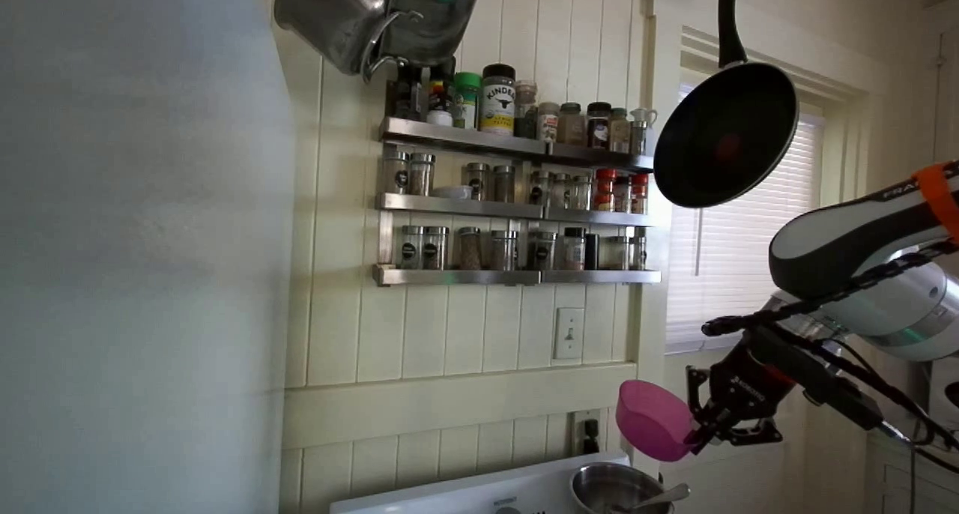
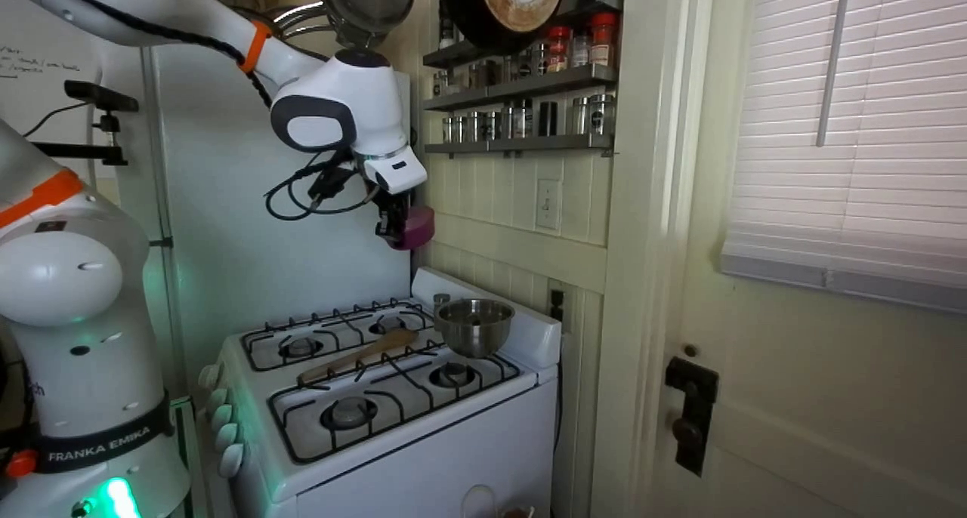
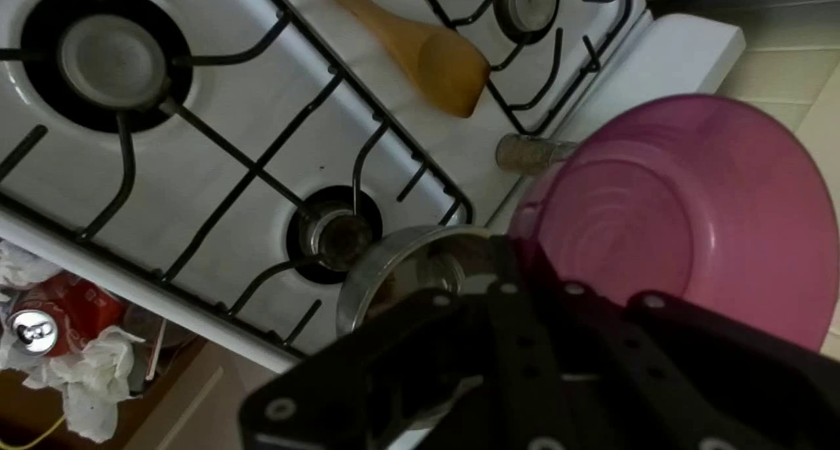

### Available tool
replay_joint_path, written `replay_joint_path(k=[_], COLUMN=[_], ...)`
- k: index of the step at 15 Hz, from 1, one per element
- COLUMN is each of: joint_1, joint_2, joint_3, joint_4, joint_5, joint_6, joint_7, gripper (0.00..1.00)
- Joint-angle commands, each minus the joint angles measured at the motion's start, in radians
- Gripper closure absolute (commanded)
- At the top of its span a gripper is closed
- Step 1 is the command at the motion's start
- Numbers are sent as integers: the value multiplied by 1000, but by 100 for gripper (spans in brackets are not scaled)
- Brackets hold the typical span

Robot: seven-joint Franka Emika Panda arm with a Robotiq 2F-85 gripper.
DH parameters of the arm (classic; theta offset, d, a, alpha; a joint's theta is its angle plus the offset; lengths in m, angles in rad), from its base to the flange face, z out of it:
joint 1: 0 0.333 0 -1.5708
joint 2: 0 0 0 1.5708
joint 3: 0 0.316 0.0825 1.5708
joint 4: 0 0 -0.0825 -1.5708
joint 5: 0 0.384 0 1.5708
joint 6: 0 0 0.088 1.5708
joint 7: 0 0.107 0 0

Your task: Put the purple bowl and the spice bottle into the metal bowl

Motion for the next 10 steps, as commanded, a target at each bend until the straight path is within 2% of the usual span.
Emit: replay_joint_path(k=[1,7,10], joint_1=[2,-2,4], joint_2=[18,214,338], joint_3=[-5,-90,-90], joint_4=[2,116,189], joint_5=[5,33,30], joint_6=[26,104,121], joint_7=[9,-36,-18], gripper=[99,99,99])
